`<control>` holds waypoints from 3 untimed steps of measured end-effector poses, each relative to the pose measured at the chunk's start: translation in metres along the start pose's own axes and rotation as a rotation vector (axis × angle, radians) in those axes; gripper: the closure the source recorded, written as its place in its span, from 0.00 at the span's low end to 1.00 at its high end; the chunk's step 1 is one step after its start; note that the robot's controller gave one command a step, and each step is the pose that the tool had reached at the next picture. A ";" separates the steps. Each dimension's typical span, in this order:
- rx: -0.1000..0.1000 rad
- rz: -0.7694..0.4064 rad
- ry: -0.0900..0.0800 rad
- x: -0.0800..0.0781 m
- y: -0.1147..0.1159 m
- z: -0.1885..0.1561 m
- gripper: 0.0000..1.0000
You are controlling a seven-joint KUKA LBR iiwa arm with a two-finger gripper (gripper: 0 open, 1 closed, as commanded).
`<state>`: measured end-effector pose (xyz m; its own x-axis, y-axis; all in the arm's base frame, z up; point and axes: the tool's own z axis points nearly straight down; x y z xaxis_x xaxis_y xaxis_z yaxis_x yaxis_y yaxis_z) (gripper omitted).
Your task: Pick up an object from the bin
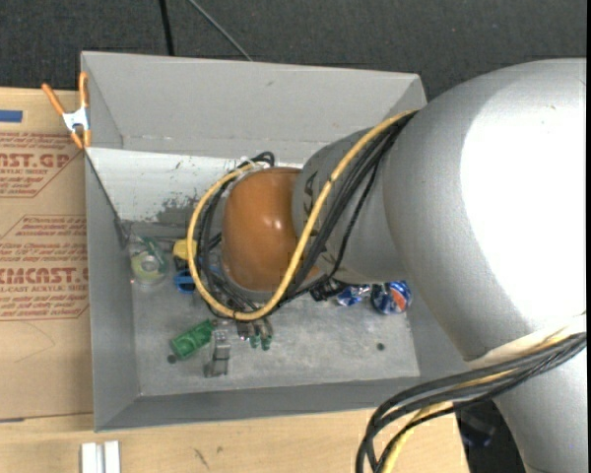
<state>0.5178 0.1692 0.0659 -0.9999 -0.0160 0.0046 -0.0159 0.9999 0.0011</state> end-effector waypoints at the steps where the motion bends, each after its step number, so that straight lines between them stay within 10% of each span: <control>1: 0.000 0.001 -0.005 -0.001 -0.001 -0.004 1.00; 2: -0.003 -0.015 -0.013 0.026 0.006 -0.179 1.00; 3: 0.001 0.079 0.001 -0.009 0.048 -0.068 1.00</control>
Offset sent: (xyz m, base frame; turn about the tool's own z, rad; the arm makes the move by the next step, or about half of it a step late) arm 0.0000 0.0000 0.0000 0.0000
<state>0.5265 0.2168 0.1334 -0.9980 0.0626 0.0052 0.0626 0.9980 -0.0002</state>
